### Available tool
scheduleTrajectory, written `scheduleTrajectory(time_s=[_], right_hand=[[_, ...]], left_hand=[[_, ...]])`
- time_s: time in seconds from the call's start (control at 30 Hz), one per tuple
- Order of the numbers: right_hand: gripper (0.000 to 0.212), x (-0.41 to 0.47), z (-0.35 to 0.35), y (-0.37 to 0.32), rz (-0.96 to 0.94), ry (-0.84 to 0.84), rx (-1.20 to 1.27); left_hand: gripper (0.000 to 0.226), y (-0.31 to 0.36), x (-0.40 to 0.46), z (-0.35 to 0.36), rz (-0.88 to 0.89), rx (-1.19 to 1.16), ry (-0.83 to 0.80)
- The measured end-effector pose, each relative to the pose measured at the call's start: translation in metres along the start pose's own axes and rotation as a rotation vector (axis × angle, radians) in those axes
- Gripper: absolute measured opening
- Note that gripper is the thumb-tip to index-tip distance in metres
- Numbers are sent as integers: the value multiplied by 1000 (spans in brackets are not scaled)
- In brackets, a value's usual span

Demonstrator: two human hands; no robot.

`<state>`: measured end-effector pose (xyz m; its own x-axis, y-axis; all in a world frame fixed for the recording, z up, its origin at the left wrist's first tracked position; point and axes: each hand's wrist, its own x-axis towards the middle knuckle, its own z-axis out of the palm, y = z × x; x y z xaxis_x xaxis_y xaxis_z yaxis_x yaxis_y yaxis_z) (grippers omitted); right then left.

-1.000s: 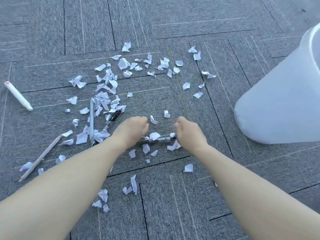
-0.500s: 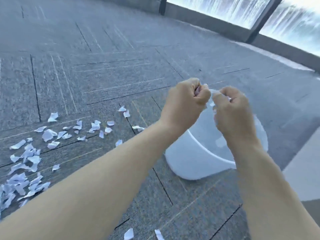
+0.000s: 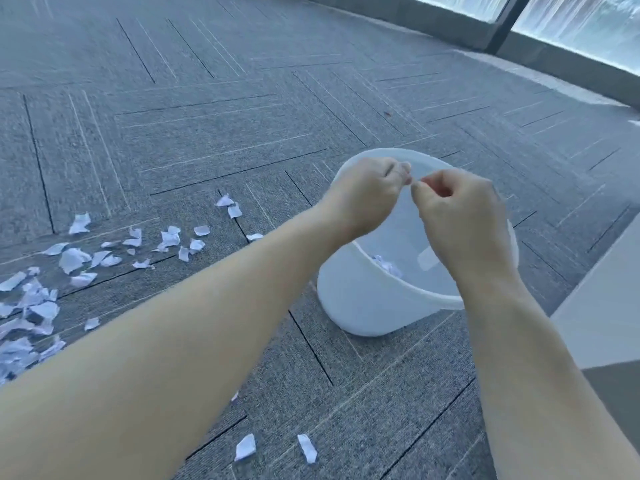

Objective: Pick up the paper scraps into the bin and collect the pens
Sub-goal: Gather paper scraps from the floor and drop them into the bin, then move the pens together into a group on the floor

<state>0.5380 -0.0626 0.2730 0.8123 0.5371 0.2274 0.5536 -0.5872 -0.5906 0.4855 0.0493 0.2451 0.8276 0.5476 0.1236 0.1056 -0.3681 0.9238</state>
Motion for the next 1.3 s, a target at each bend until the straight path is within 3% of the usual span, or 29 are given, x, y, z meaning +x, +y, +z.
scheduleTrajectory(time_s=[0.1, 0.17, 0.27, 0.33, 0.4, 0.53, 0.73, 0.87, 0.93, 1.13, 1.3], right_hand=[[17, -22, 20, -43, -181, 31, 186], [15, -45, 51, -65, -275, -93, 294], [7, -103, 121, -77, -415, -461, 279], [9, -148, 168, -67, -513, -756, 127], [18, -182, 204, -48, -606, -922, -77], [19, -215, 240, -23, -743, -971, -318], [11, -228, 262, -22, -799, -919, -514], [6, -227, 265, -35, -778, -922, -456], [6, -229, 266, -44, -713, -950, -373], [30, -245, 289, -79, -431, -1080, -168], [41, -269, 326, -127, -571, -1100, -215]], left_hand=[[27, -24, -31, -49, 74, -26, 229], [29, -56, -66, -81, 8, 84, 326], [30, -129, -139, -113, -277, 336, 347], [20, -175, -195, -128, -488, 476, 297], [15, -209, -247, -139, -648, 570, 298], [6, -234, -334, -145, -845, 685, 387], [8, -243, -397, -146, -969, 729, 502], [23, -248, -392, -162, -1028, 773, 615], [25, -256, -386, -171, -1093, 804, 583], [23, -269, -365, -187, -1171, 792, 581], [22, -266, -389, -197, -1083, 714, 742]])
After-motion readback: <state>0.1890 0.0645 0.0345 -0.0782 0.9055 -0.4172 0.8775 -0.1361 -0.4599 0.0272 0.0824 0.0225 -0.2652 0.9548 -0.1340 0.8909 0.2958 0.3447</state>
